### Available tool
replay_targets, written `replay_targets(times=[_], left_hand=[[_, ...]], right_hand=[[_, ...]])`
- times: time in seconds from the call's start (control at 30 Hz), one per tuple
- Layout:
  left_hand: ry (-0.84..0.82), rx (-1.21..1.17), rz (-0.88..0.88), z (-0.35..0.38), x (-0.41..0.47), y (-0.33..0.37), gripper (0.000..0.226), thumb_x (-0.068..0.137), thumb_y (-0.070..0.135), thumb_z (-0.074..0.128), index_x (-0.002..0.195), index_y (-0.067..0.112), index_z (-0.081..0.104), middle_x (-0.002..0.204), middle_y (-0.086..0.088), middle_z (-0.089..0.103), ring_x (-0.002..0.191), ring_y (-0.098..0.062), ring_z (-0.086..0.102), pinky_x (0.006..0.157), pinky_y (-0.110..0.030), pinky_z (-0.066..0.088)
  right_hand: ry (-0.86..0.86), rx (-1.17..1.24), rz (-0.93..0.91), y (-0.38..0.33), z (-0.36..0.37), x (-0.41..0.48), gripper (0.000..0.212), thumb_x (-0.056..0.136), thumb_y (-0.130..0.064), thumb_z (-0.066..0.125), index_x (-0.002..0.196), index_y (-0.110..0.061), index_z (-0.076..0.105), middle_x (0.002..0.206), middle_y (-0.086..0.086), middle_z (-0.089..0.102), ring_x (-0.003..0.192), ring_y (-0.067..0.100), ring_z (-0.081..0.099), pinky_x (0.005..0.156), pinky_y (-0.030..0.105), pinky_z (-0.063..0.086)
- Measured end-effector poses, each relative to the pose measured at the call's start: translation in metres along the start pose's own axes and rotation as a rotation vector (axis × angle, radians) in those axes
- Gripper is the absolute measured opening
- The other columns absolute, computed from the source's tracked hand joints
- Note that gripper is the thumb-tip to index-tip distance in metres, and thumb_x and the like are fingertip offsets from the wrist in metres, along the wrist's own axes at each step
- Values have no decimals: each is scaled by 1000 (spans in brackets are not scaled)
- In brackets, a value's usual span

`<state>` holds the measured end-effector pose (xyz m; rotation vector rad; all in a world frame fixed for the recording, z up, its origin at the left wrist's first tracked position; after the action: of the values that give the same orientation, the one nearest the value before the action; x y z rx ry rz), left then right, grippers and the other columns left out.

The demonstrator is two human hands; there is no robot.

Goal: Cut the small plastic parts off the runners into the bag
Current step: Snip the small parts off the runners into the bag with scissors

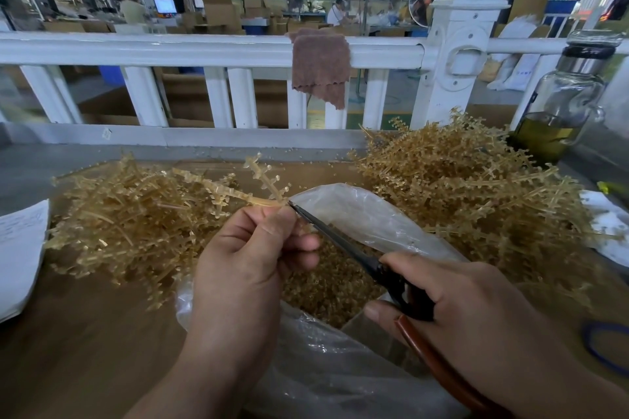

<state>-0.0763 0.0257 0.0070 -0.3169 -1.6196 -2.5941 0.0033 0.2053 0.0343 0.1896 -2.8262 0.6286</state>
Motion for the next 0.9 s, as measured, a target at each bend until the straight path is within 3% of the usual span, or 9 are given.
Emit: replay_targets(times=[0.23,0.43,0.57,0.77,0.9], left_hand=[[1,-7,-17,1,-1,-1,10,77,31,70,71,25,75,76,-13,71,70,-19,70,61,-23,57],[5,10,-51,0,-1,-4,10,75,31,70,68,25,74,72,-11,71,67,-18,70,59,-23,56],[5,18,-74,-1,-1,-8,11,76,29,70,67,24,74,72,-12,71,66,-18,70,59,-23,56],[0,42,-113,-3,-1,-12,14,80,28,69,67,24,75,73,-11,71,68,-18,71,60,-23,57],[17,91,-160,-5,0,-16,30,93,16,66,66,24,76,71,-9,71,67,-18,71,59,-24,57]], right_hand=[[-54,-2,6,-2,-3,0,35,77,-67,53,88,-35,61,62,-20,56,69,-5,57,62,11,42],[-77,6,18,-2,-3,0,33,79,-62,57,75,-31,50,69,-27,58,61,-2,56,57,12,41],[-108,26,18,-1,-1,0,27,84,-55,64,74,-33,52,65,-31,58,55,-6,57,53,7,40],[-159,44,50,2,1,1,26,85,-53,65,77,-31,56,67,-31,59,54,-6,58,52,10,40],[-218,34,70,6,2,1,30,83,-59,59,93,-31,64,74,-31,60,63,-5,58,56,13,42]])
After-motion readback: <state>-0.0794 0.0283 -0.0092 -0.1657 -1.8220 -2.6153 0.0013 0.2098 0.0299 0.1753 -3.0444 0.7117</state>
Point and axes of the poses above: each hand's wrist, its own x-axis towards the middle knuckle, its own z-axis out of the palm, y = z × x, the point moved 6 cm from there along x, towards the middle knuckle
